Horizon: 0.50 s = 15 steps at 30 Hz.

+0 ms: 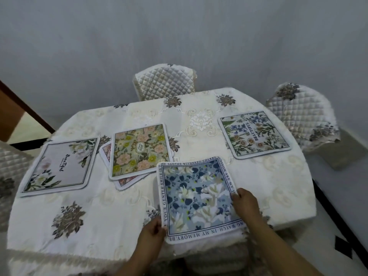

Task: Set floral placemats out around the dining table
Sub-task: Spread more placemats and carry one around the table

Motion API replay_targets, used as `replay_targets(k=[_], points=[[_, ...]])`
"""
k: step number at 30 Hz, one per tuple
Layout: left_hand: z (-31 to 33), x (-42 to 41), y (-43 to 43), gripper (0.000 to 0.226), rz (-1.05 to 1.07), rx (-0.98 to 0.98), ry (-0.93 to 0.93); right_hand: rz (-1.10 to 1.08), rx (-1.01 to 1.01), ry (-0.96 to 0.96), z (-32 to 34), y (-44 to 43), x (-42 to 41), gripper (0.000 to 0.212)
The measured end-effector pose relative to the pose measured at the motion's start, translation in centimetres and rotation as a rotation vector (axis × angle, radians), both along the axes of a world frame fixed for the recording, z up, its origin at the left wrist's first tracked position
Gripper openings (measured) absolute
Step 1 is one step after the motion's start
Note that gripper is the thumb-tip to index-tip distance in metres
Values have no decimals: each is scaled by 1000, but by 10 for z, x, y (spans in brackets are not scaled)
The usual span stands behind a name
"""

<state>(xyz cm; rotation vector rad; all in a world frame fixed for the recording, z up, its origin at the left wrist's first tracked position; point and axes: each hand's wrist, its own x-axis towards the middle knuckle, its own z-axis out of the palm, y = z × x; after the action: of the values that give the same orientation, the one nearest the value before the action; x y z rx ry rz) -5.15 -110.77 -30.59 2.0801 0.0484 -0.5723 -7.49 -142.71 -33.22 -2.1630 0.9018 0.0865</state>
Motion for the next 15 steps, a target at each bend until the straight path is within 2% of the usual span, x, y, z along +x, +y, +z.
replay_targets(k=[2,5,8,11,15], points=[[-10,-1,-24,19,-60,58,-33,-9,-26,8,-1,-24,-8,34],[-29,-7,-44,22,-57,107,-25,13,-54,51,-9,-41,-15,43],[-44,-9,-45,27,14,240,-47,64,-31,124,-25,-44,-22,42],[-53,-6,-41,35,24,368,-87,123,-120,223,-34,-43,-23,35],[-52,-5,-44,19,-57,492,-90,105,-259,261,-36,-43,-21,38]])
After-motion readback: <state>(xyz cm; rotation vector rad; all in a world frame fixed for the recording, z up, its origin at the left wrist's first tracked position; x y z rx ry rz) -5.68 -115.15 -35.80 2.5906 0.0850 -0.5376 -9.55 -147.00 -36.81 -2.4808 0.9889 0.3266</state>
